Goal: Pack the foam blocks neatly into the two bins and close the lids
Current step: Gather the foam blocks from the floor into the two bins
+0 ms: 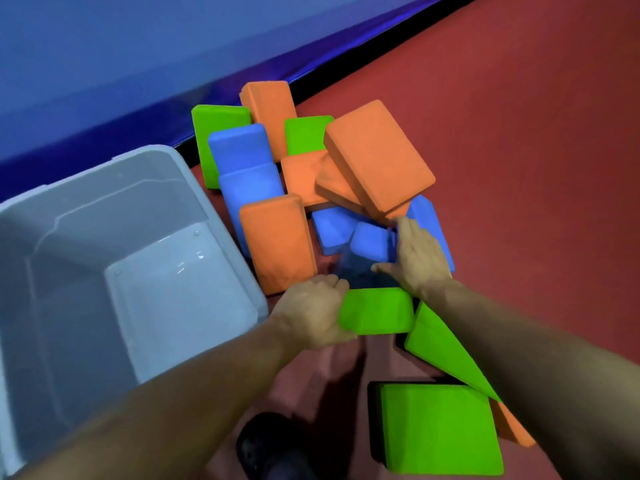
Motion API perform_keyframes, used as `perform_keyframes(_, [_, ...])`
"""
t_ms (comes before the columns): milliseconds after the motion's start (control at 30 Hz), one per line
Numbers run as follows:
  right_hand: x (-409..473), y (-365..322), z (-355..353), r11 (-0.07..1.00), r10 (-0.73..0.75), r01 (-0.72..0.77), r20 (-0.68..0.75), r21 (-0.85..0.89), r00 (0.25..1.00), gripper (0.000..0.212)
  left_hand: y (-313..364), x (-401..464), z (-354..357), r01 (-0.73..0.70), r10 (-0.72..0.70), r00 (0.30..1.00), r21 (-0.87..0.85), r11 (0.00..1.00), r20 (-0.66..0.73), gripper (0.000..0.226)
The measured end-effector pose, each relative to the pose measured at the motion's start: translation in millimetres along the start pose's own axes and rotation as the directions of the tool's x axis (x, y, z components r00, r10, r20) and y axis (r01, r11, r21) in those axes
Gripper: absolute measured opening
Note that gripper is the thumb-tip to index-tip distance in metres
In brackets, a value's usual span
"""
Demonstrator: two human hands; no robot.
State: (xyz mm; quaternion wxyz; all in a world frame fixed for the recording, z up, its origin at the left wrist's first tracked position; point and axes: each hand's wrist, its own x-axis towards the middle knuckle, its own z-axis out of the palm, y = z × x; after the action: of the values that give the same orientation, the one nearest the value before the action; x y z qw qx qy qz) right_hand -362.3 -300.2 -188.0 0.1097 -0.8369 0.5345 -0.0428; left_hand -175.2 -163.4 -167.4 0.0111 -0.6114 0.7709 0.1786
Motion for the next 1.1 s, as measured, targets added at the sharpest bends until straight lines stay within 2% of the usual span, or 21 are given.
perform_keyframes(67, [-1, -12, -19, 0.997, 0.055, -0.056, 0.014, 0.045, 0.998, 0.104, -7, -15, -21, -0.007, 0.006, 1.0, -0.06, 0.998, -0.017, 0.074])
perform_keyframes(167, [-1, -35, -63, 1.0, 0.005, -0.004, -0.018, 0.009, 1.0, 0.091, -12, -42, -64, -0.081, 0.068, 0.994, -0.139, 0.987, -0.091, 0.07])
perform_keyframes(267, [-8, -73, -113, 0.993, -0.082, 0.091, -0.124, 0.073, 0.989, 0.086, -16, -78, -115, -0.148, 0.123, 0.972, -0.114, 0.982, -0.201, 0.069])
perform_keyframes(367, [-17, -125, -159, 0.967, -0.174, 0.217, -0.278, 0.131, 0.945, 0.084, -27, -134, -167, -0.157, 0.131, 0.937, -0.057, 0.986, -0.323, 0.068])
perform_keyframes(500, [-30, -208, -200, 0.912, -0.274, 0.369, -0.403, 0.18, 0.873, 0.08, -59, -232, -220, -0.025, 0.033, 0.914, 0.026, 0.999, -0.405, 0.069])
perform_keyframes(600, [-42, -282, -209, 0.872, -0.323, 0.439, -0.416, 0.218, 0.85, 0.082, -93, -322, -240, 0.123, -0.06, 0.877, 0.1, 0.987, -0.477, 0.073])
perform_keyframes(700, [-58, -358, -199, 0.853, -0.384, 0.486, -0.403, 0.19, 0.831, 0.084, -132, -421, -240, 0.327, -0.23, 0.815, 0.094, 0.94, -0.533, 0.076])
perform_keyframes(800, [-77, -427, -177, 0.815, -0.443, 0.535, -0.354, 0.224, 0.823, 0.085, -173, -517, -221, 0.537, -0.436, 0.692, 0.006, 0.844, -0.575, 0.079])
perform_keyframes(933, [-98, -504, -137, 0.72, -0.581, 0.644, -0.282, 0.259, 0.763, 0.085, -222, -611, -179, 0.725, -0.655, 0.429, -0.196, 0.66, -0.622, 0.082])
perform_keyframes(1033, [-109, -551, -97, 0.609, -0.706, 0.741, -0.231, 0.282, 0.669, 0.082, -258, -639, -140, 0.763, -0.789, 0.199, -0.414, 0.497, -0.581, 0.078])
perform_keyframes(1100, [-117, -577, -67, 0.549, -0.77, 0.78, -0.182, 0.3, 0.612, 0.08, -277, -640, -115, 0.735, -0.856, 0.058, -0.558, 0.385, -0.514, 0.077])
